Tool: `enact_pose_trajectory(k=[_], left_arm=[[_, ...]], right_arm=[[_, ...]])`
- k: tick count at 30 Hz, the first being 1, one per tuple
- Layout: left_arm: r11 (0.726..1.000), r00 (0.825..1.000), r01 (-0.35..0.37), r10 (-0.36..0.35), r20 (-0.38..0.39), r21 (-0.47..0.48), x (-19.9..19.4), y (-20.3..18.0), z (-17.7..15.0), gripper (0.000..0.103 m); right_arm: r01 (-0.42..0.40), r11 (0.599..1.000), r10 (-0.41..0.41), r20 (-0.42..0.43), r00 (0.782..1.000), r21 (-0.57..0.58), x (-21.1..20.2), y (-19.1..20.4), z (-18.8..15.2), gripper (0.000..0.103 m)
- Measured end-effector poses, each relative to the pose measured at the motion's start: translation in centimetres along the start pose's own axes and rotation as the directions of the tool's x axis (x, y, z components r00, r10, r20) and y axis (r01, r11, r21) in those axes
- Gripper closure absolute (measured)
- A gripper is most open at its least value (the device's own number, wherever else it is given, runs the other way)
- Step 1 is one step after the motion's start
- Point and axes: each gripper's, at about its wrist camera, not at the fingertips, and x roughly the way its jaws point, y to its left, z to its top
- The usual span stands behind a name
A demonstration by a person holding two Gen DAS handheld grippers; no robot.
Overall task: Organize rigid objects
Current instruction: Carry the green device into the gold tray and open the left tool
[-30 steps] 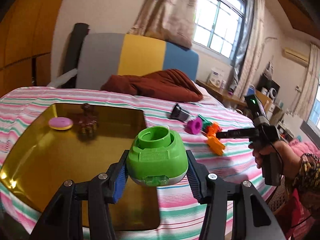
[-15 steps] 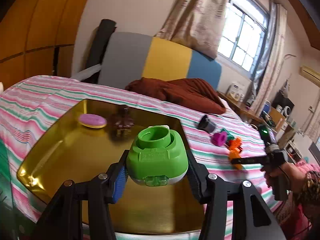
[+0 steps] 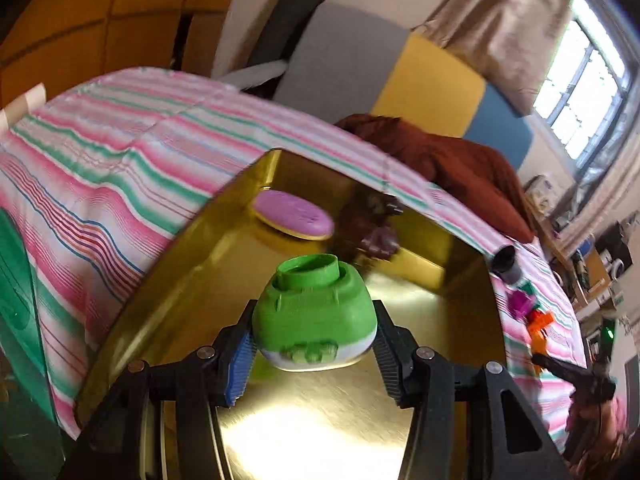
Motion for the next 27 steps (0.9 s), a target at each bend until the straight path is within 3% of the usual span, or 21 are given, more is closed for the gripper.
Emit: enact_pose_trajectory(k=[8,12,19,27], left_arm=[[0.990,0.989,-0.138,0.137,-0.049,-0.017,3.0,1.1,2.2,0.049],[0.987,0.988,-0.132,0.123,-0.096,-0.093,3.0,1.8,1.9,0.042],[0.988,0.995,-0.098,0.100,0.013,-0.119,-1.0,1.1,-0.1,0.037],[0.999,0.993,-0.041,0.040,0.114,0.008,-4.9,-2.1,-5.2,0.037]], right_arm=[[-0.001,1.000,0.001,0.009,1.000,0.000,-0.1,-0.2,0.0,0.077],[-0.006,1.000,0.006,0.014,1.000,0.003,-0.1,-0.3,0.1,0.077],[-0.001,1.000,0.001,0.009,1.000,-0.008,0.0,-0.3,0.1,0.077],[-0.033,0.999,0.033,0.084,0.996,-0.006,-1.7,0.0,0.2,0.077]])
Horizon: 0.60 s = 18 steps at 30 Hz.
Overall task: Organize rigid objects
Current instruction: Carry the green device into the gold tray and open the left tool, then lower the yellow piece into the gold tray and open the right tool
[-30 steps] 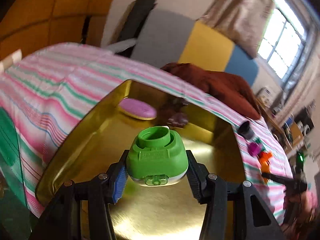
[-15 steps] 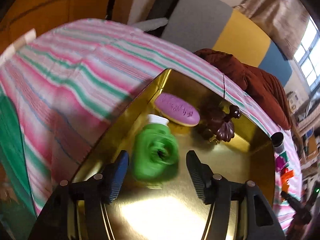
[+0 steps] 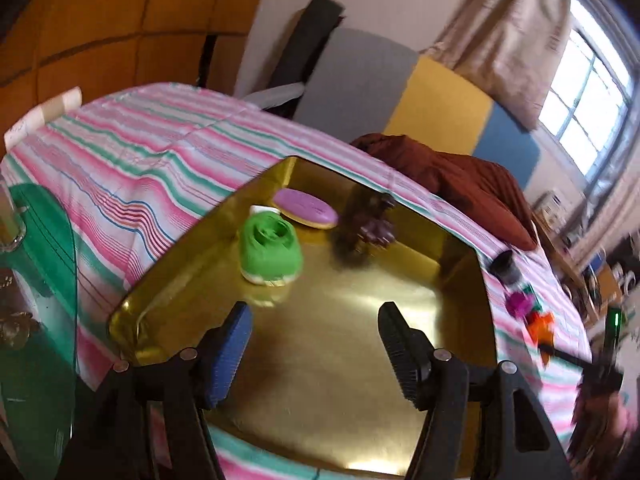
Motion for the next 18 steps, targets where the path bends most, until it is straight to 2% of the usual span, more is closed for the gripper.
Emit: enact_pose_trajectory(k=[4,10,14,18], left_arm=[[0.995,0.999,0.037,-0.040,0.025,0.092,-1.5,-1.8,-1.5,0.036],[0.990,0.997,0.072,-0.076,0.025,0.124,-2.5,-2.4,-3.1,0.036],[0.989,0.996,0.076,-0.081,0.037,0.124,-3.3,-2.2,-3.7,0.036],[0.989,0.996,0.061,-0.068,0.050,0.136,-4.0,-1.9,-4.1,0.036]], right_arm=[[-0.074,0.997,0.074,0.020,0.997,-0.001,-1.0,2.3,0.3,0.077],[-0.200,0.966,0.207,0.025,0.978,-0.160,-2.8,11.1,0.9,0.077],[-0.295,0.929,0.295,-0.033,0.955,-0.225,-2.5,17.4,1.0,0.077],[-0.332,0.900,0.315,-0.105,0.943,-0.282,-1.1,23.1,1.0,0.077]])
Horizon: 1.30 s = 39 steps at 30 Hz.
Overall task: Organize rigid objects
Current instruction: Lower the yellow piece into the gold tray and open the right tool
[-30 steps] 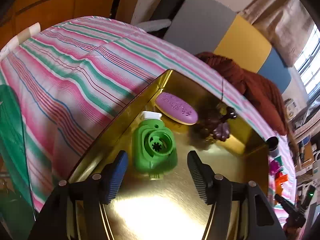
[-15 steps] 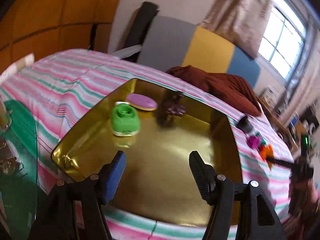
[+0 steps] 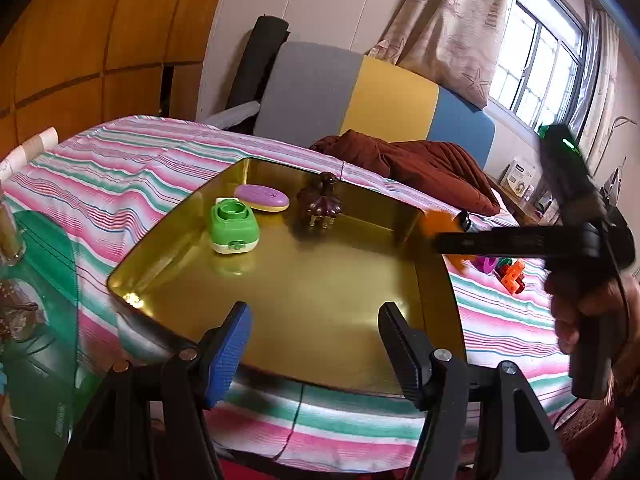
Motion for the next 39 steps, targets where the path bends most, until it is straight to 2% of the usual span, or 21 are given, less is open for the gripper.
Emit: enact_pose_trajectory(k=[4,10,20,24,27,30,32,36,39], left_arm=[[1.000,1.000,-0.009,0.009,0.003,0.001,-0.7,0.6,-0.3,0.036],[1.000,1.000,-0.026,0.026,0.009,-0.011,-1.7,1.9,-0.7,0.036],[0.999,0.999,-0.035,0.035,0.007,-0.041,-2.3,3.1,-1.1,0.036],[0.999,0.999,-0.043,0.043,0.003,-0.028,-2.4,3.0,-1.3,0.036],[0.999,0.999,-0.047,0.047,-0.003,-0.026,-2.4,3.0,-1.4,0.036],[0.998,0.999,-0.052,0.052,-0.001,-0.027,-2.3,3.0,-1.4,0.036],[0.998,0.999,-0.050,0.049,-0.001,-0.030,-2.3,2.9,-1.4,0.036],[0.999,0.999,-0.048,0.048,-0.007,-0.016,-2.0,2.4,-1.5,0.036],[0.999,0.999,-0.048,0.048,-0.012,0.001,-1.9,1.9,-1.7,0.036]], right_arm=[[-0.021,1.000,0.021,-0.086,0.996,0.003,3.8,2.8,1.2,0.077],[0.001,1.000,0.000,-0.147,0.989,0.007,8.7,5.0,2.8,0.077],[0.050,0.998,-0.045,-0.162,0.986,0.030,12.2,6.1,4.8,0.077],[0.041,0.998,-0.032,-0.148,0.988,0.055,13.3,6.2,5.5,0.076],[0.001,0.995,0.012,-0.125,0.992,0.100,13.3,5.9,5.9,0.074],[0.003,0.991,0.011,-0.096,0.995,0.135,12.1,5.3,5.8,0.063],[-0.022,0.989,0.033,-0.074,0.997,0.146,10.9,4.9,5.5,0.061],[-0.036,0.991,0.043,-0.044,0.998,0.132,8.6,4.7,4.8,0.054],[-0.017,0.996,0.019,-0.019,1.000,0.087,6.8,4.9,4.1,0.053]])
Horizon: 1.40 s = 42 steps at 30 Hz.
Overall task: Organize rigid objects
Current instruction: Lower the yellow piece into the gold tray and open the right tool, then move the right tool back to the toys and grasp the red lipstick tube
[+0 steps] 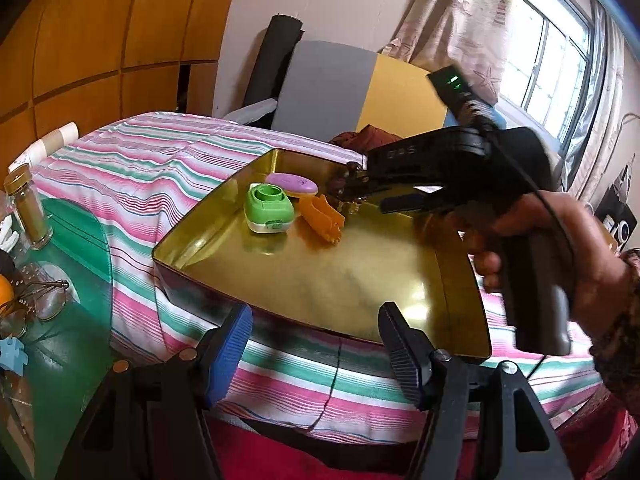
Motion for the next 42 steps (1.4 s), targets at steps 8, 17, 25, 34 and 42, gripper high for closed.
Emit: enact_pose_trajectory(k=[8,17,25,34,42], left_arm=[[1.000,1.000,0.007,-0.006,-0.013,0.026,0.4,-0.9,-0.2,0.036],[0.998,0.999,0.031,-0.029,-0.034,0.055,0.6,-2.3,-0.6,0.036],[0.991,0.998,0.049,-0.044,-0.037,0.125,0.7,-4.4,-1.0,0.036],[0.979,0.997,0.076,-0.070,-0.041,0.190,1.1,-6.9,-0.5,0.036],[0.970,0.993,0.121,-0.115,-0.041,0.211,1.5,-9.7,0.5,0.036]], right_arm=[[0.113,0.984,-0.095,0.128,0.987,-0.138,-5.1,0.1,-2.5,0.043],[0.198,0.971,-0.178,0.144,0.973,-0.138,-7.7,-2.7,-4.8,0.039],[0.271,0.960,-0.264,0.101,0.959,-0.069,-8.3,-7.4,-7.2,0.038],[0.380,0.918,-0.385,0.019,0.923,0.114,-10.7,-17.0,-9.4,0.038],[0.410,0.836,-0.485,0.142,0.863,0.364,-16.1,-27.6,-8.7,0.027]])
